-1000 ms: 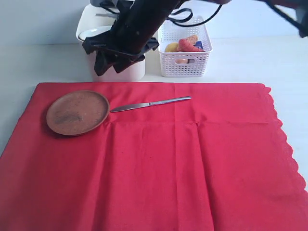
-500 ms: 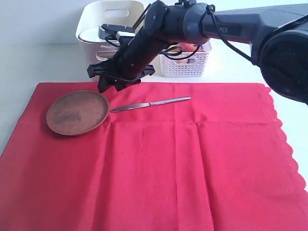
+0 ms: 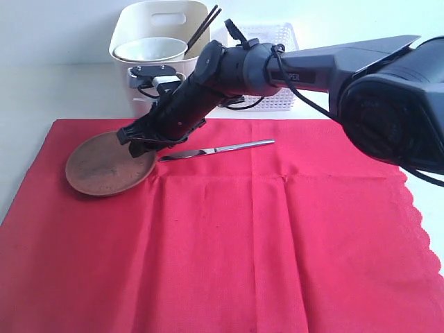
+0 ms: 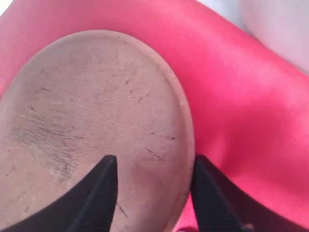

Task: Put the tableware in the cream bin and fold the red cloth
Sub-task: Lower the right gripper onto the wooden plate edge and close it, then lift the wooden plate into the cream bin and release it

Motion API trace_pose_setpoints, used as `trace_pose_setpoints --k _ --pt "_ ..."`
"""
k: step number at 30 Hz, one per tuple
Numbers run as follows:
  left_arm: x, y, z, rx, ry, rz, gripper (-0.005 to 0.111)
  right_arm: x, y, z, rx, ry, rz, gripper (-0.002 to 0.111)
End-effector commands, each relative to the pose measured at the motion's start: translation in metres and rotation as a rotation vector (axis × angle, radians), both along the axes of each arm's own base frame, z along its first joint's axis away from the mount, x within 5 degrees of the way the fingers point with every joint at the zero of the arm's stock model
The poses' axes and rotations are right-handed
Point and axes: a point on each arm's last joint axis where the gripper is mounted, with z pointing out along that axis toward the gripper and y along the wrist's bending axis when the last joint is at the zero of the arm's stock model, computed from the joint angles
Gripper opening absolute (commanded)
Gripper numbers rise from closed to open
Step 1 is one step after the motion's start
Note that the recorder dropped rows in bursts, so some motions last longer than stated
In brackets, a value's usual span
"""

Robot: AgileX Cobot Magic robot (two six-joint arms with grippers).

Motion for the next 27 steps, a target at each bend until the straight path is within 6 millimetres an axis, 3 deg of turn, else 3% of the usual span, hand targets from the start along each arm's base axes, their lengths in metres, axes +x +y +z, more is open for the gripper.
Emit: trace_pose_setpoints --k 1,7,9,20,27 --pt "0.000 0.000 0.000 -0.012 -0.007 0.002 0.001 -0.003 0.003 -0.002 -0.005 -0.018 0.027 0.035" --pt "0.000 0.000 0.000 -0.012 -0.007 0.002 0.001 -0.002 0.003 -0.002 -0.003 -0.024 0.023 0.005" --pt "0.000 0.000 0.000 -0.012 -0.007 0.002 0.001 -0.002 0.003 -0.002 -0.003 -0.024 0.020 0.000" --pt "0.000 0.000 0.000 -0.012 -0.007 0.002 0.001 -0.003 0.003 -0.001 0.002 0.020 -0.008 0.000" --pt "0.000 0.000 0.000 -0.012 -0.007 0.002 0.001 -0.004 0.004 0.028 0.046 -0.002 -0.007 0.000"
